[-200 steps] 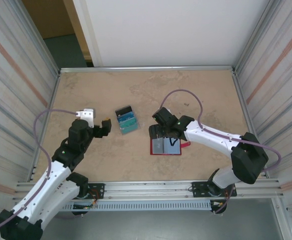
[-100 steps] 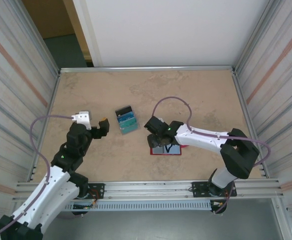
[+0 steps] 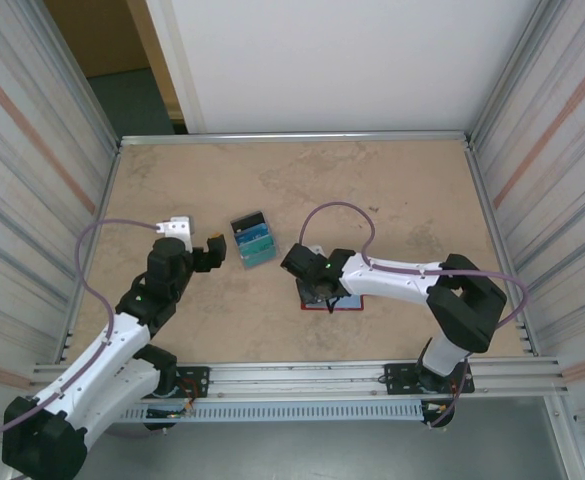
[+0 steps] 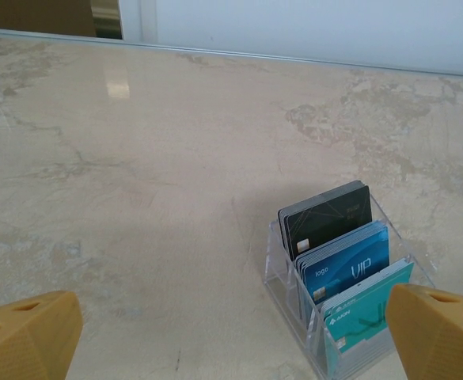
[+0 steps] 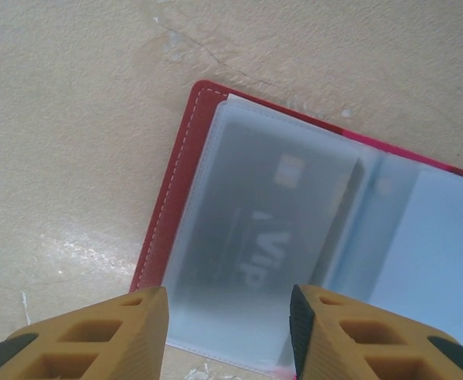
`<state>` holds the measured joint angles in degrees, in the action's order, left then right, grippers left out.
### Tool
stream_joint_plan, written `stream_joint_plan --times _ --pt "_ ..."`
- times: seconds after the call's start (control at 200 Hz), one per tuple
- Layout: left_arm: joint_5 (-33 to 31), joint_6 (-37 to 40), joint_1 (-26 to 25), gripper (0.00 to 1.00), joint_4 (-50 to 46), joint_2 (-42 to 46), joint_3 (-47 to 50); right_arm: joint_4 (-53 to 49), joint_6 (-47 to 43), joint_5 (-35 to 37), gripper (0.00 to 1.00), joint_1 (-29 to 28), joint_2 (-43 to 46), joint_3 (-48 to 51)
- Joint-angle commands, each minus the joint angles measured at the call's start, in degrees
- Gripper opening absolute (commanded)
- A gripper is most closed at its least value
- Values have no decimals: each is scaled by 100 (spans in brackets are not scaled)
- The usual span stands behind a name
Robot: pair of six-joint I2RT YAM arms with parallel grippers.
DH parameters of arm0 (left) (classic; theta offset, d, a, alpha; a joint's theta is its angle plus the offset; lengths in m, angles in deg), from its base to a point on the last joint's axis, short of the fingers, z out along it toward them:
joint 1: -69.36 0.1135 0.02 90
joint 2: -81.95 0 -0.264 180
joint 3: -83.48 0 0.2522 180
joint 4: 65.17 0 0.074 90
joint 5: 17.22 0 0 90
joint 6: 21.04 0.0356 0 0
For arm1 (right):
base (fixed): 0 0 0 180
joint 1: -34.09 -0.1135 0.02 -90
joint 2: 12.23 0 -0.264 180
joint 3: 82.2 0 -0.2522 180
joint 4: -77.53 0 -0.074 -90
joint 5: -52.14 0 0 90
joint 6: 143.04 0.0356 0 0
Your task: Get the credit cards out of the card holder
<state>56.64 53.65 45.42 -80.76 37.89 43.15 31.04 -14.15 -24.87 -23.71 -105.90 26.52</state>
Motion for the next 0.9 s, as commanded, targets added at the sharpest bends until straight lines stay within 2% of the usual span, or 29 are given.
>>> stream_joint_plan --times 0.0,0.256,0.531,0.717,0.892 --pt "-16 -26 39 99 270 -38 -121 11 231 -91 46 -42 -108 104" --pt "113 -119 39 99 297 -156 -157 196 334 -262 53 -117 -131 301" --pt "149 -157 43 99 272 -119 -141 214 398 -174 53 -94 -349 351" --pt "187 -139 39 99 271 -138 -173 277 463 -232 47 15 -324 492" --pt "225 -112 39 99 255 -147 -200 505 447 -463 37 171 -126 706"
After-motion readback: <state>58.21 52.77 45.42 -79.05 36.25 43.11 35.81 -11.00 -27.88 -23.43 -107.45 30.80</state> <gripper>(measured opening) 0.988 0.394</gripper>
